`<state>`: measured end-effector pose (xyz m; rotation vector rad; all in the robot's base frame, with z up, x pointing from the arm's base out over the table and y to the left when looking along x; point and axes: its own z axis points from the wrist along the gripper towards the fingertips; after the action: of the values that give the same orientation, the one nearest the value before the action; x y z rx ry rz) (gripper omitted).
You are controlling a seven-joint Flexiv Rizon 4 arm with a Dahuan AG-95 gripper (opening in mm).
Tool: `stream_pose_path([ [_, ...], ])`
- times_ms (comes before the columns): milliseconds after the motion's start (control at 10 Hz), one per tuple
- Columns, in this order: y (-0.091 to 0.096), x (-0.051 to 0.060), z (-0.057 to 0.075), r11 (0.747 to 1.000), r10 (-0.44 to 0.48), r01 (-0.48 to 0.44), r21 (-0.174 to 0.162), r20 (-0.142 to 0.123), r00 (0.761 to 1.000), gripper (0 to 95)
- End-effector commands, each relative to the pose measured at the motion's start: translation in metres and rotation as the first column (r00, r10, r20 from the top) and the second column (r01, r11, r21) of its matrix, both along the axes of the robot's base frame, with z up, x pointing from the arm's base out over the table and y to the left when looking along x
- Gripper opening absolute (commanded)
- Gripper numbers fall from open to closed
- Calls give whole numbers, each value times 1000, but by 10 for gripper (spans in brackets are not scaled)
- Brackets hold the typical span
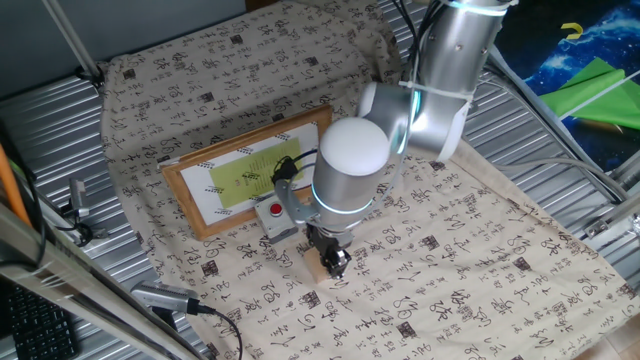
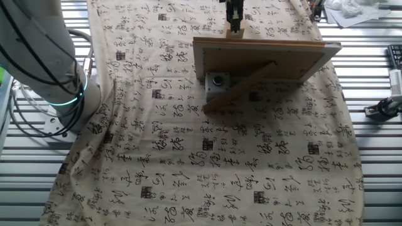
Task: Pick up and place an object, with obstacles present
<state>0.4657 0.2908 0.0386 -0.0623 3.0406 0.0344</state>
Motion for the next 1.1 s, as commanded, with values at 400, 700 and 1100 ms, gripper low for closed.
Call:
stream_pose_path([
  [400,0,1,6,999,46,-46,-12,-7,999,760],
  [700,0,1,7,999,48,-48,-12,-4,999,760],
  [1100,1,0,17,999,44,-44,-12,-2,999,760],
])
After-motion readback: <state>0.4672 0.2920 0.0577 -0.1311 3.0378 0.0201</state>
